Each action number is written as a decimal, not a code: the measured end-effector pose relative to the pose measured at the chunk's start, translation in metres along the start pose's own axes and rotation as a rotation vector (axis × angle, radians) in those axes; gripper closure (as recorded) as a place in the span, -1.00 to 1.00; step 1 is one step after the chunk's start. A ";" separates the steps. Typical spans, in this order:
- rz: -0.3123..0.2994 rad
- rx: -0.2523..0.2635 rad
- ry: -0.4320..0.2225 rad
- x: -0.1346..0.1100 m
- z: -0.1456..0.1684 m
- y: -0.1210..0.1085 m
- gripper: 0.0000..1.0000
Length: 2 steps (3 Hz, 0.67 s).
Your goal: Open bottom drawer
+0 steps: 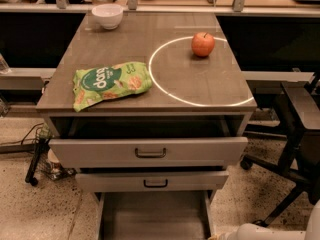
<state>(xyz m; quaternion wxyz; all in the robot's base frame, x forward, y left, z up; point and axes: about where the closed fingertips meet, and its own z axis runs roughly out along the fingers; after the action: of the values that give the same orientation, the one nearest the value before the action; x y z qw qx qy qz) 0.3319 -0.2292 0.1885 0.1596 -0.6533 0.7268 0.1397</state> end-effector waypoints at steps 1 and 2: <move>0.007 -0.019 0.003 -0.001 -0.003 0.014 -0.99; 0.010 -0.042 0.004 -0.004 -0.006 0.028 -1.00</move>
Offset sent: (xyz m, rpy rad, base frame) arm -0.0412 0.0050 0.0125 -0.0015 0.0621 0.0140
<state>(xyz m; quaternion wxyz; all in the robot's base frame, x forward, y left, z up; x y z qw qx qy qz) 0.3042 -0.2253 0.1951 0.1439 -0.6530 0.7273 0.1545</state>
